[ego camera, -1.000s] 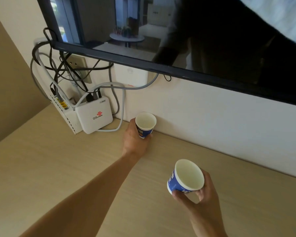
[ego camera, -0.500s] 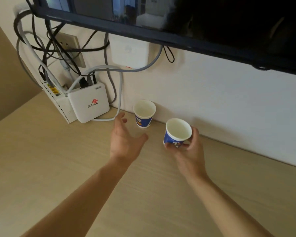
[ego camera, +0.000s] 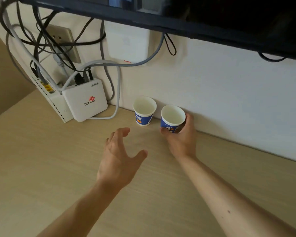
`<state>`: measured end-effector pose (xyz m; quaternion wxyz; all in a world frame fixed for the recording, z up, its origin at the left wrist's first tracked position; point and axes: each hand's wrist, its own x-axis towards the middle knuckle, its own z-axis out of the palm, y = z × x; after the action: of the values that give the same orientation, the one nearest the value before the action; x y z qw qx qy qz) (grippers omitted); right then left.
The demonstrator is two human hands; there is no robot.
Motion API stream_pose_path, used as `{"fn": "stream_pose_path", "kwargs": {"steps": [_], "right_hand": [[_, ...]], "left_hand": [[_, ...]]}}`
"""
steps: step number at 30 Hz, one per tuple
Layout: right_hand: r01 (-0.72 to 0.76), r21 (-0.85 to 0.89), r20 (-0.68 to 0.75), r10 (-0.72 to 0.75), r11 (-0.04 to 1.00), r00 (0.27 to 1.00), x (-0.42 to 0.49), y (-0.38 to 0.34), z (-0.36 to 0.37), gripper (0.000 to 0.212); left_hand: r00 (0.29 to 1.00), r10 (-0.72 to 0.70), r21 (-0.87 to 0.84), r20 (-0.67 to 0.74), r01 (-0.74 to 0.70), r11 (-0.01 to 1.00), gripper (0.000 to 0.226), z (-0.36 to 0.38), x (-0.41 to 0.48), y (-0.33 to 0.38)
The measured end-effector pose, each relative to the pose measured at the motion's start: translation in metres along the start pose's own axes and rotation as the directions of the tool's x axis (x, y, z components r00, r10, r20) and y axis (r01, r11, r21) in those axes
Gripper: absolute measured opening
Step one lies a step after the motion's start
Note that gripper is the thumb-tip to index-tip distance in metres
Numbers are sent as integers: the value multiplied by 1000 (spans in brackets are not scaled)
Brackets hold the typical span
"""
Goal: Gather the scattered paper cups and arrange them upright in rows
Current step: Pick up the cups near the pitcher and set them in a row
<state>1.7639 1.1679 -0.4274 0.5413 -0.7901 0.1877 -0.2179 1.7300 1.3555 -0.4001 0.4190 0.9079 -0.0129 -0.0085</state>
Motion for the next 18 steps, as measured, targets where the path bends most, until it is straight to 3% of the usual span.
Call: {"fn": "stream_pose_path", "kwargs": {"steps": [9,18], "right_hand": [[-100,-17,-37,99,995,994,-8,1,-9,70],[-270,-42,-95,265,962,959,-115,-51,-132,75]], "left_hand": [[998,-28,1,52,28,1000,69,-15,-21,11],[977,-97,-60,191,110,992,63,-51,-100,121]]}}
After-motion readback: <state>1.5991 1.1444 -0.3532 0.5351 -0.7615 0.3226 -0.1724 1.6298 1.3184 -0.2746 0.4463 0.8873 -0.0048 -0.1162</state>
